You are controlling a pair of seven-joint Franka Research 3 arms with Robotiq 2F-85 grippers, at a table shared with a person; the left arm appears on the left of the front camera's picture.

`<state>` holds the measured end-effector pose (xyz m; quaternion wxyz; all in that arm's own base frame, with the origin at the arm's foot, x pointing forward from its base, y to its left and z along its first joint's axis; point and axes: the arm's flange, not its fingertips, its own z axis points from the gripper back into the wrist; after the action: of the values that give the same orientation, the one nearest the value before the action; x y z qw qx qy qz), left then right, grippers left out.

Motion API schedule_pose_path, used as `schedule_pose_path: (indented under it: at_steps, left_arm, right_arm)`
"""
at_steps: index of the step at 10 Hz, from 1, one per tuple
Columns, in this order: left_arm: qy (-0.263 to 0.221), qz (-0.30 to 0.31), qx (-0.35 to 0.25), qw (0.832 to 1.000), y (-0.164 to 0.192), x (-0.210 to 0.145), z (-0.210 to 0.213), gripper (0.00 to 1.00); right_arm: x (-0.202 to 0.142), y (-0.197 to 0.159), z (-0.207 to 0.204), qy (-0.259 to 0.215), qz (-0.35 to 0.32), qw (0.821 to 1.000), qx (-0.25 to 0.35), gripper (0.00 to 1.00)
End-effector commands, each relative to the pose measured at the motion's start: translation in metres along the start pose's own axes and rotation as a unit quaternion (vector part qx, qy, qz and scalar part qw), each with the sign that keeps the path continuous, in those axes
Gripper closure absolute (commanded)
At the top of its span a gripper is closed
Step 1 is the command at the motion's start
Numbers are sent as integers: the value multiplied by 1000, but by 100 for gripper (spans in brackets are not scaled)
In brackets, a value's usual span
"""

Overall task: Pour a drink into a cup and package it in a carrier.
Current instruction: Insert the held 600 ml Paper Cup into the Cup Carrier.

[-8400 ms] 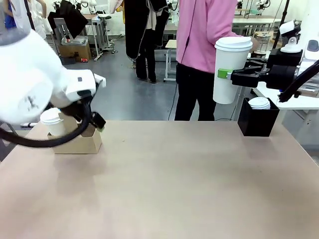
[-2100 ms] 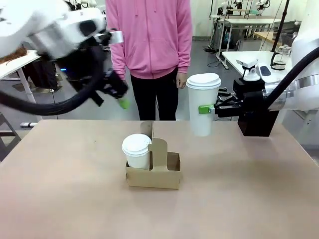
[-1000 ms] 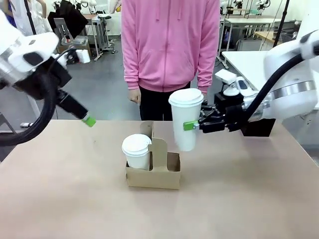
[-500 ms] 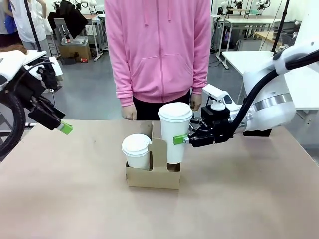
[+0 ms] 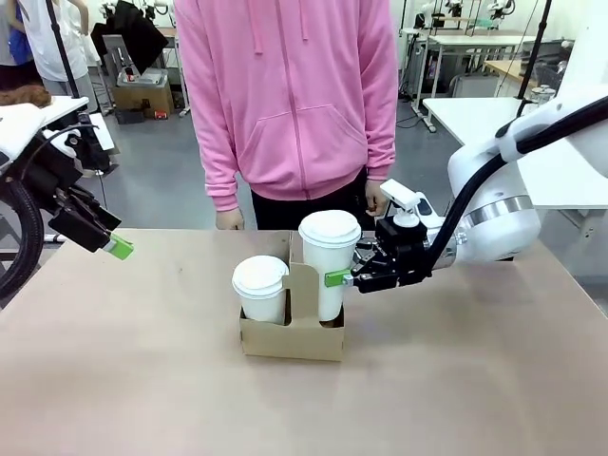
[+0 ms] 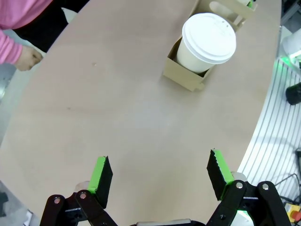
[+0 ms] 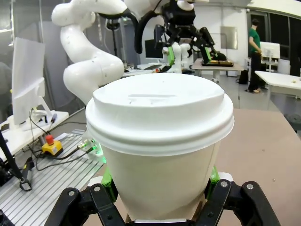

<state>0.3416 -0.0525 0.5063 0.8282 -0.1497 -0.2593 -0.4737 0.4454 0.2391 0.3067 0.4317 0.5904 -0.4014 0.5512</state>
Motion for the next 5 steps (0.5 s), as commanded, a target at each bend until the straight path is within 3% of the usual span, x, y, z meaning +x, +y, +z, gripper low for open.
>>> schedule_pose_path:
  at_steps: [1,5]
  left_arm:
    - [-5,0,-1,1000,-2,1,2,0]
    - [-5,0,-1,1000,-2,1,2,0]
  right_arm:
    - [-7,-10,-3,-1,20,1000,0,20]
    - [-34,-21,3,28,15,999,17,20]
